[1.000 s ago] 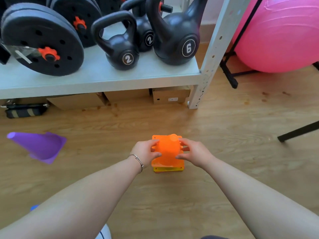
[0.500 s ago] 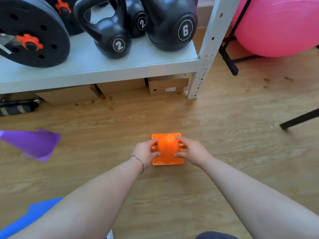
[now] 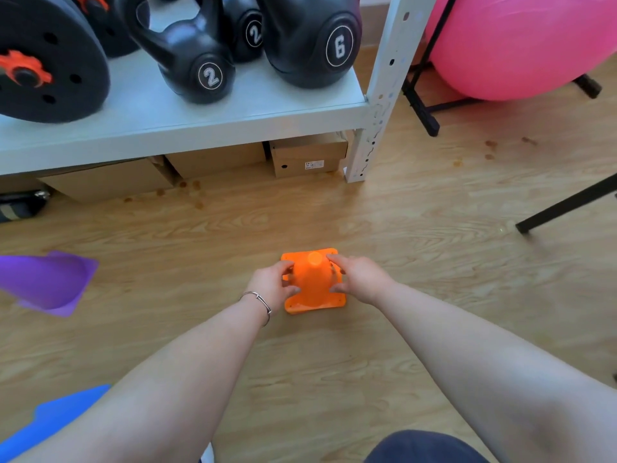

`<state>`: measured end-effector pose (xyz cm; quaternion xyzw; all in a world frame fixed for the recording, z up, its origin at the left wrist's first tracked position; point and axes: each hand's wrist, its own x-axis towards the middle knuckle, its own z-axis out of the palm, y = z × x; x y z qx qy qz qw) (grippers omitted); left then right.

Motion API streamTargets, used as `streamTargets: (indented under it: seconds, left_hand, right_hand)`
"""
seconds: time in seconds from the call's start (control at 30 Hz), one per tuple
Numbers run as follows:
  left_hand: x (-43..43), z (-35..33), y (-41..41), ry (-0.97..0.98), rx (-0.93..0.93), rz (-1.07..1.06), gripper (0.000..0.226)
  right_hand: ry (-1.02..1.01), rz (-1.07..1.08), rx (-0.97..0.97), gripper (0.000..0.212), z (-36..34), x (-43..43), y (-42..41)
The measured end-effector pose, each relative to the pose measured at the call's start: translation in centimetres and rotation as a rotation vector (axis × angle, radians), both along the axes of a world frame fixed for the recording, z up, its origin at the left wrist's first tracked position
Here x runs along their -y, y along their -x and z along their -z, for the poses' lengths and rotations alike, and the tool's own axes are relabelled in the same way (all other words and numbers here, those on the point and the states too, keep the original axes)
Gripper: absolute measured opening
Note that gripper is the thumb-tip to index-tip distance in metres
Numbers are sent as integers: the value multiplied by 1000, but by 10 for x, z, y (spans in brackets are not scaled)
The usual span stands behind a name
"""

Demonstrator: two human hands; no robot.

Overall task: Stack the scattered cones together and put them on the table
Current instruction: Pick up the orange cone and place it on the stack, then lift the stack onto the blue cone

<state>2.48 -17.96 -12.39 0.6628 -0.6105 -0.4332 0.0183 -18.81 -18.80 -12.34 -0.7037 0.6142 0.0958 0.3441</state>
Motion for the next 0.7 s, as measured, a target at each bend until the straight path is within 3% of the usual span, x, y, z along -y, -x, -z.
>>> streamTargets:
  seconds: [0.13,0.27,0.47,0.7]
  left_hand:
    - [5,-9,-4,16,199,194,62]
    - [10,-31,-13,306,532,399,74]
    - [24,-65,-15,524,699,300,84]
    - [33,-113,-51,515,760,161,83]
  right_hand:
    - [83,-124,-121,73,-18,12,1]
    - [309,-171,-215,72,-45,17,-5]
    - [613,-168,-328,82,-80,34,-18]
    - [692,-113,-326,74,-131,53,-53]
